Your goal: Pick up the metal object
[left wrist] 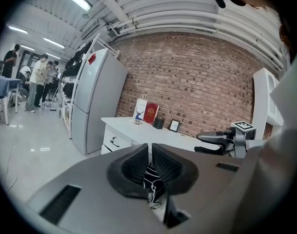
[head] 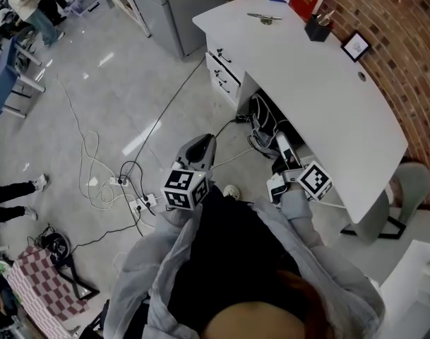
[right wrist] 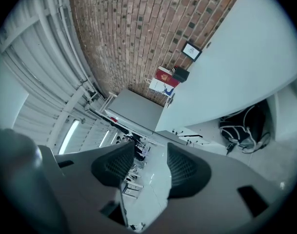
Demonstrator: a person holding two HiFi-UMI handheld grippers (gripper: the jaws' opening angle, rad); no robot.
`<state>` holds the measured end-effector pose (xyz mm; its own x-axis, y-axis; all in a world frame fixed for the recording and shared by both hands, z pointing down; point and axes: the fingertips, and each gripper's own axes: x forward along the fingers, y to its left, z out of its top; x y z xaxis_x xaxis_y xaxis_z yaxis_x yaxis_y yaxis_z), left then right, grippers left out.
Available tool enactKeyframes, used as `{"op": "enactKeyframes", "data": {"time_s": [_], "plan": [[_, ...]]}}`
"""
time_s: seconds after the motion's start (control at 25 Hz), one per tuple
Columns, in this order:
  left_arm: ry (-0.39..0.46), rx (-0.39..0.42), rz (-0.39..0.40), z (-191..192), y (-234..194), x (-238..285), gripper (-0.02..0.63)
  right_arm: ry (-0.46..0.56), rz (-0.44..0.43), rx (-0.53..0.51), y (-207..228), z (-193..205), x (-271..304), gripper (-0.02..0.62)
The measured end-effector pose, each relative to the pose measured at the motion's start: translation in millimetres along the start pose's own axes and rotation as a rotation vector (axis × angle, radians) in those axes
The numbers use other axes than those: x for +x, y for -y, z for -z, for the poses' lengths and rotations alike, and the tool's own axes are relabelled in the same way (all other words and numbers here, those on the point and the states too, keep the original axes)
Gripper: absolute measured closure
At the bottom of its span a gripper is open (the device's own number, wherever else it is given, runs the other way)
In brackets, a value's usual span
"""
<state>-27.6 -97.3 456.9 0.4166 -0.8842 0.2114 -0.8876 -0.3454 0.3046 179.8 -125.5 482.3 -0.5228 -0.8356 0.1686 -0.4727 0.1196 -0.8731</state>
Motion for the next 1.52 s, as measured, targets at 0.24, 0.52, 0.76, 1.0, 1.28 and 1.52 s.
{"op": "enactKeyframes", "data": {"time_s": [0.24,0.52,0.76,1.0,1.28,1.52], "plan": [[-0.022,-0.001,0.014,1,2,20,0.568,-0.005,-0.035,0.055,-1,-3,14,0.388],[-0.022,0.003,0.063,-11,-5,71,0.569,0.03,-0.026,0.071,7,-31,46,0.388],[-0.024,0.0,0.099,-35,-30,137,0.569,0.072,-0.037,0.056,6,-76,100,0.388],[-0.04,-0.014,0.115,-66,-63,203,0.569,0.09,-0.016,0.086,3,-119,163,0.387],[-0.058,-0.002,0.149,-99,-98,277,0.569,0.113,-0.015,0.155,-3,-168,239,0.387],[-0.077,0.011,0.165,-117,-132,335,0.569,0.148,-0.011,0.242,1,-205,307,0.387]]}}
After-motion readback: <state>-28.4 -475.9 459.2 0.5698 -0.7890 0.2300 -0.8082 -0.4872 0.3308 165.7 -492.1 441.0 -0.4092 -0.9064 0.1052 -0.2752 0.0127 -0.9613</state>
